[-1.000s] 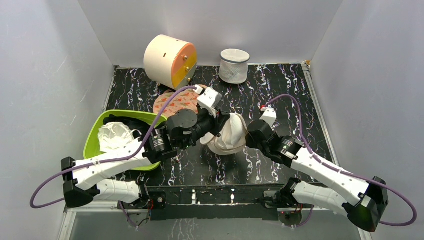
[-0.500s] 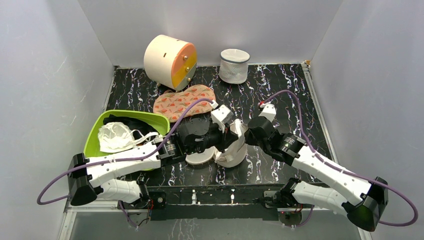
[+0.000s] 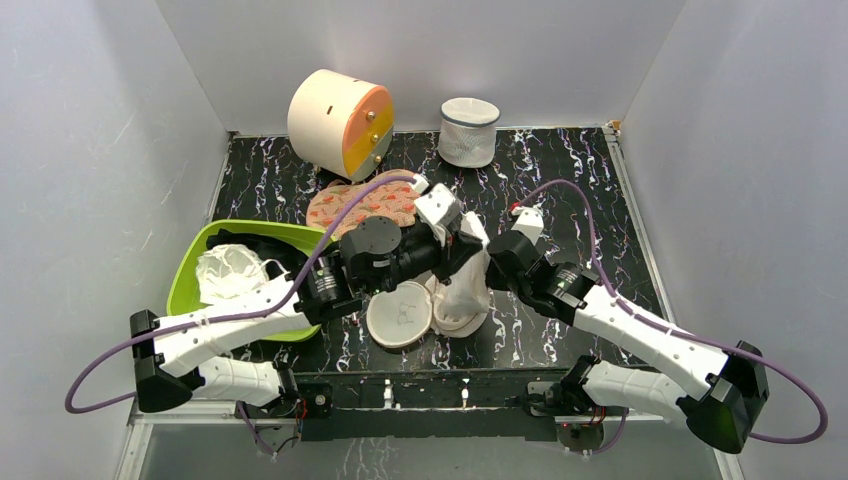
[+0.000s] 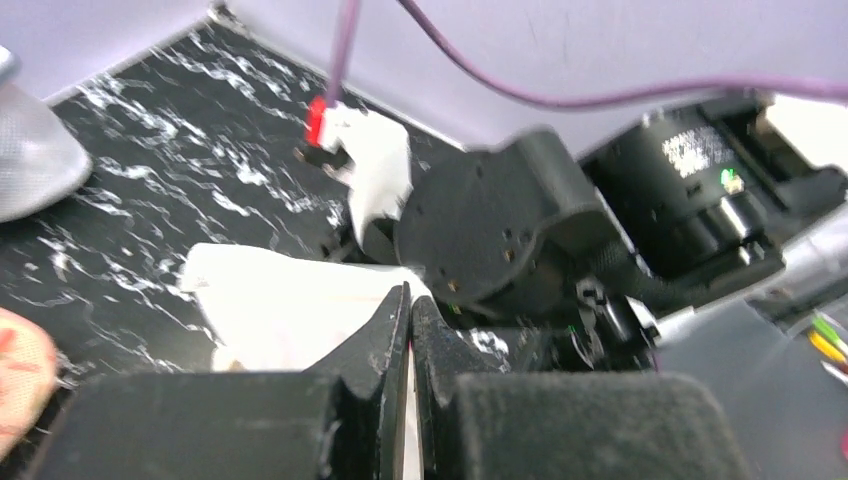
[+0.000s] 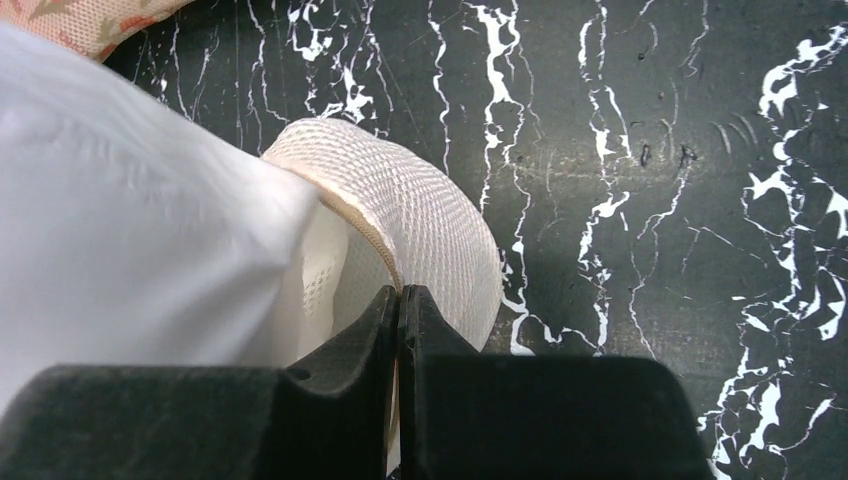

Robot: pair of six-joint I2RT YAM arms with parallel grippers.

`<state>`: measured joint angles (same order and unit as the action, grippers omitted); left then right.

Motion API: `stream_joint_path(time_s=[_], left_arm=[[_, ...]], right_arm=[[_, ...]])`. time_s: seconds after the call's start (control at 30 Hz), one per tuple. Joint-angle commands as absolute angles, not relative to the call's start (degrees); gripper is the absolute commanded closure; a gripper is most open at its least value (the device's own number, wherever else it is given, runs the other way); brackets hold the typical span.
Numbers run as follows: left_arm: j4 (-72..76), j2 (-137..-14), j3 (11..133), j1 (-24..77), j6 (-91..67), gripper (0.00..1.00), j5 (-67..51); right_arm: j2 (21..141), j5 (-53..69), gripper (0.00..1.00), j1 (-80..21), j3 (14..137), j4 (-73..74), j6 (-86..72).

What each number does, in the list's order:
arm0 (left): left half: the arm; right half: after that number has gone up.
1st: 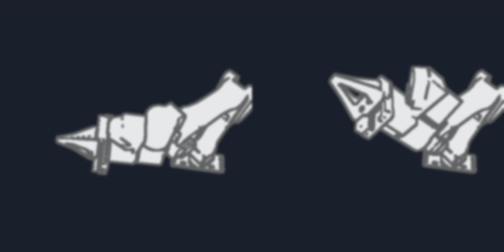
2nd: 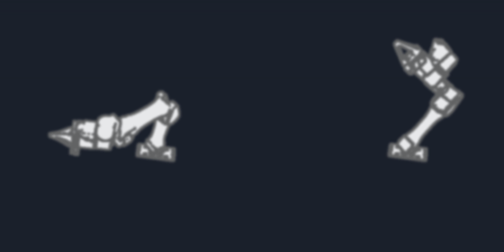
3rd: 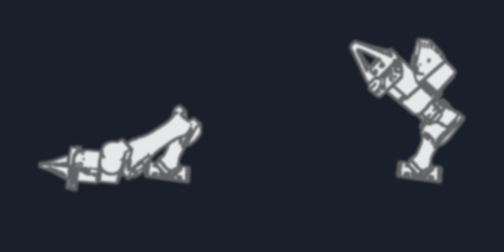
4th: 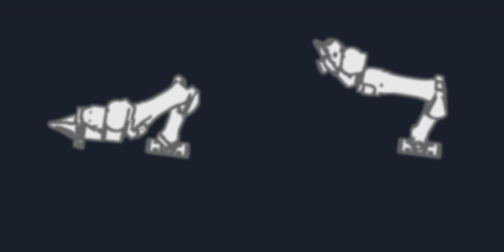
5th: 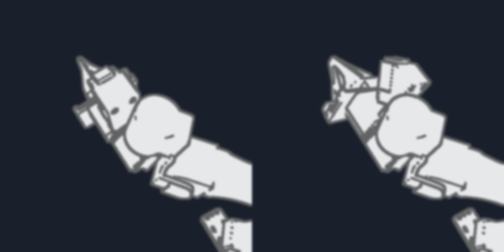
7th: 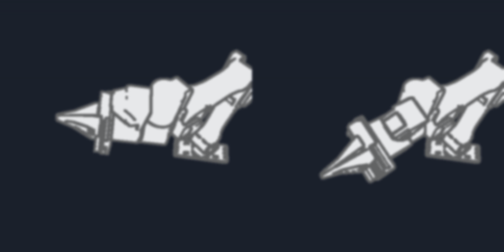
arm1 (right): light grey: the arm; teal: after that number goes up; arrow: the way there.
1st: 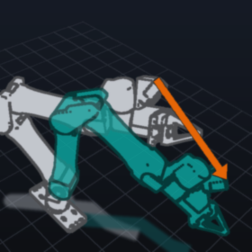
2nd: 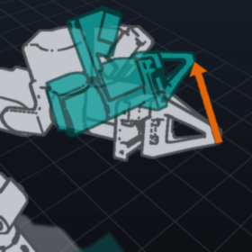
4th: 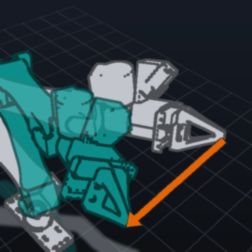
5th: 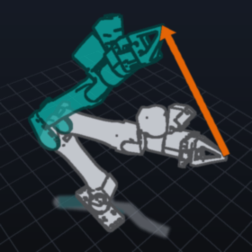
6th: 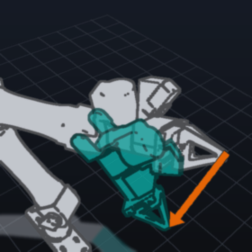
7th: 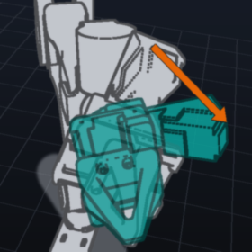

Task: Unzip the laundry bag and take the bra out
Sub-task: Pick up the bra from the laundry bag, then place the bra in the bin.

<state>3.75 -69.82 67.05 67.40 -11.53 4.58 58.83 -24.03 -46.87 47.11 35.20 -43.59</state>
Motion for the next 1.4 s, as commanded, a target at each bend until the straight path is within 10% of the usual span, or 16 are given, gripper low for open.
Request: stream_joint_path(time_s=[0.0, 0.67, 1.37], left_arm=[[1.7, -68.0, 75.4, 67.0, -8.3, 1.00, 13.9], [-14.6, -84.1, 106.5, 43.5, -9.4, 1.00, 15.5], [-23.7, -65.5, 82.5, 14.3, 0.5, 1.00, 51.2]], right_arm=[[56.7, -26.7, 1.00, -46.9, 45.6, 35.0, -45.1], [52.8, -28.2, 1.00, -46.8, 44.2, 38.3, -46.2], [54.1, -26.1, 1.00, -46.8, 45.8, 37.4, -44.5]])
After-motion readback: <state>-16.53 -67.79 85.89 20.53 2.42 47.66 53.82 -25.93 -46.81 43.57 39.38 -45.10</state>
